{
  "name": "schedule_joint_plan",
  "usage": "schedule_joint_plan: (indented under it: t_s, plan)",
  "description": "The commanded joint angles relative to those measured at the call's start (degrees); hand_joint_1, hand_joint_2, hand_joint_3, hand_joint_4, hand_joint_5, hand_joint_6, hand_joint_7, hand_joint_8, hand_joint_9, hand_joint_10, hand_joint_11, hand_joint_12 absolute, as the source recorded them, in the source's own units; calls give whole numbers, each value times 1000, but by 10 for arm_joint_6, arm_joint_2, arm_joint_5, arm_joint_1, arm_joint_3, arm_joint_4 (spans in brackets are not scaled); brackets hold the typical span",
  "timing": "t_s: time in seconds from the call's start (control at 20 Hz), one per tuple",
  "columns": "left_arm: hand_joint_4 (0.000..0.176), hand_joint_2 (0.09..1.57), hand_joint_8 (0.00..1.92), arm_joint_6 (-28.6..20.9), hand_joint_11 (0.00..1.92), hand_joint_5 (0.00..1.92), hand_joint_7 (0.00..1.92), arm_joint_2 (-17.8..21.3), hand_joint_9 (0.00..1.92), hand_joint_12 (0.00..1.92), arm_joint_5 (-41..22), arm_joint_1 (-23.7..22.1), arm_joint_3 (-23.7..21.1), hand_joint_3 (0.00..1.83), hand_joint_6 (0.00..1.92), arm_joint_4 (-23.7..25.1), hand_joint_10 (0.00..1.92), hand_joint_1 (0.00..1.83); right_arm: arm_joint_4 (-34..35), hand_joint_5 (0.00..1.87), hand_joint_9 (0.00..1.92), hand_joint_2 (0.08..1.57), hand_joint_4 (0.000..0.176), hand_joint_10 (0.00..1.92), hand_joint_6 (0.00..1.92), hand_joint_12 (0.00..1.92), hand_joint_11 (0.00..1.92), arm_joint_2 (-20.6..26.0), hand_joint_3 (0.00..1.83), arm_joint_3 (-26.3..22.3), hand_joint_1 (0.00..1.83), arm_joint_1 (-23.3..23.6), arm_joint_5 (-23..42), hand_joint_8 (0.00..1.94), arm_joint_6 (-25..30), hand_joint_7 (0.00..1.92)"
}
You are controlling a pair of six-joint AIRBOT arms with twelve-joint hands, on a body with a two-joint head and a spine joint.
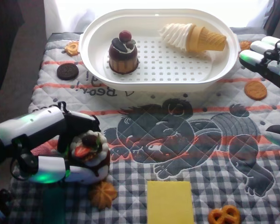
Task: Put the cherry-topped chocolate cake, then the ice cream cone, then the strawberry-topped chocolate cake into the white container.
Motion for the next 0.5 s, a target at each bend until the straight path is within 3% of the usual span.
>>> schedule_joint_plan:
  t_s: [0.0,0.05,0.1,0.25,0.3,0.35,0.4,0.45]
  plan:
    - [0,1190,1215,-4,520,736,881,2,796,1809,-88,-10,-1,0,1215,-3,1474,1351,1,0,0,1283,0,80,0,869,0,1,8,1,620,4,73,0,3,0]
    - [0,1174,1184,-4,630,758,903,3,843,1806,-97,-15,-1,0,1146,-4,1448,1361,1,0,0,1288,0,36,0,785,0,1,7,1,633,4,73,0,3,0]
    - [0,1180,1247,-2,723,782,912,4,836,1804,-109,-21,-1,0,1175,-4,1420,1237,1,0,3,1290,0,47,0,828,0,1,6,1,603,3,74,0,3,0]
    - [0,1200,1366,29,703,787,857,-1,775,1918,-134,-60,3,0,1166,-14,1533,1192,3,0,3,1292,0,26,0,784,0,1,5,1,578,2,76,0,5,0]
    - [0,1187,1338,43,529,822,878,-10,702,1905,-133,-84,10,0,1108,-15,1463,1201,4,0,0,1294,0,31,0,507,0,0,4,1,563,0,76,0,5,0]
    - [0,1174,1357,58,549,857,895,-22,719,1918,-123,-107,21,0,1021,-20,1533,1222,5,0,0,1297,0,5,0,316,0,0,4,1,567,-1,77,0,5,0]
    - [0,1184,1395,73,476,834,870,-37,661,1903,-107,-133,37,2,1050,-27,1516,1221,5,0,0,1298,0,0,0,447,0,0,3,1,563,-3,77,0,5,0]
    - [0,1203,1329,76,480,757,837,-54,700,1770,-81,-162,58,2,1169,-28,1519,1323,5,0,0,1299,0,0,0,552,0,0,3,1,568,-4,78,0,5,0]
